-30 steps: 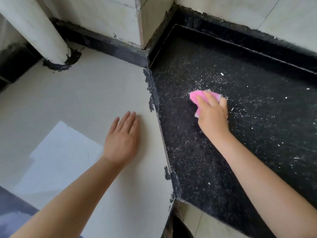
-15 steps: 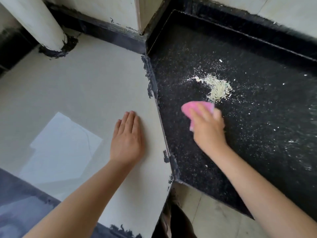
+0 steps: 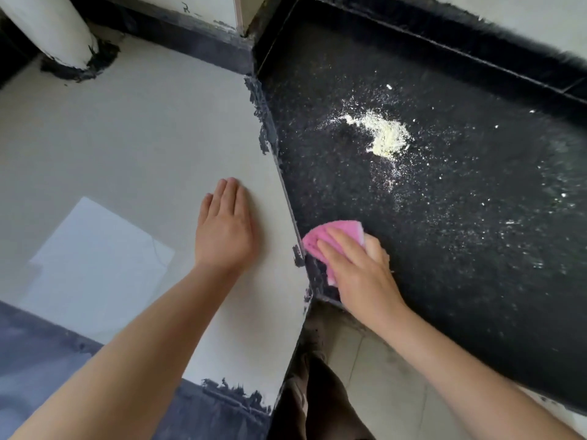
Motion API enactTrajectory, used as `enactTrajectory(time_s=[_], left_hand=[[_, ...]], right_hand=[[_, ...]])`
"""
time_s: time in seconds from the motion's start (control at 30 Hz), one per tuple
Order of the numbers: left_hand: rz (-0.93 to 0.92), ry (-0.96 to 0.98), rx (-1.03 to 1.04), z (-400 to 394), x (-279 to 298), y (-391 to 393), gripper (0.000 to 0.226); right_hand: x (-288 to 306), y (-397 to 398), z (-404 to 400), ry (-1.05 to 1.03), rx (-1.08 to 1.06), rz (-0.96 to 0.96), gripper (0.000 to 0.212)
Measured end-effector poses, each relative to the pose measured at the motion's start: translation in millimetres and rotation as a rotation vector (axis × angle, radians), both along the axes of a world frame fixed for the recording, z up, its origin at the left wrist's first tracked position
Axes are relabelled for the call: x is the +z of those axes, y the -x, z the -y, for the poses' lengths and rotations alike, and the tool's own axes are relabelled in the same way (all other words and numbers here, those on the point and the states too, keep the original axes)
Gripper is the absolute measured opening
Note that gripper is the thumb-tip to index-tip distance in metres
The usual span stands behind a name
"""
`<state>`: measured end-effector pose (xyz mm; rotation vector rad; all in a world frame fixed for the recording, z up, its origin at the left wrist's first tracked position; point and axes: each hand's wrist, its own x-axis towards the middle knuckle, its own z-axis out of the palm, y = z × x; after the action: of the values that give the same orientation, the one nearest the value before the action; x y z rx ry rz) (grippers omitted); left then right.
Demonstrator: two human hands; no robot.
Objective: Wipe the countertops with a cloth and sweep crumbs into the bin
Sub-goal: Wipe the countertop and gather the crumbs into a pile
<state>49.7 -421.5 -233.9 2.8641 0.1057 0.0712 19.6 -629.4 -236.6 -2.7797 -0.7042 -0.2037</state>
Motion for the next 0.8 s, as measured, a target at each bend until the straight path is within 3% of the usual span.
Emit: enactTrajectory(time_s=[0.1,0.17,0.3,0.5,0.57,0.7,0.8], left_hand=[[-0.023,-0.001,0.008,0,-1,-1,0.059],[-0.01,0.006,0.014,0,-1,0,0.058],[-0.038,0.023,-0.001,1,4,1,0.061],[0.022,0.02,-0.014,1,0,0,0.06],[-0.025,0.024,-0.003,1,0,0,0.056],[-0.011,0.002,-0.009,1,1,1,0.056],[0.016,-0.013,-0.011,0,0,-1,0.054]], right_hand=[[12,-49,29,0.051,-0.312,-0.084,0.049],[21,-76,45,0.047,-0.367,-0.081,0.045],[35,-58,29,-0.08,-0.156,0.131,0.036],[4,26,-2,0.038,0.139,0.089,0.043],[2,7,14,0.058,0.081,0.075,0.045],[15,-61,53,0.069,-0.322,-0.023,0.056],[23,-79,43,-0.038,-0.287,0.02,0.05]])
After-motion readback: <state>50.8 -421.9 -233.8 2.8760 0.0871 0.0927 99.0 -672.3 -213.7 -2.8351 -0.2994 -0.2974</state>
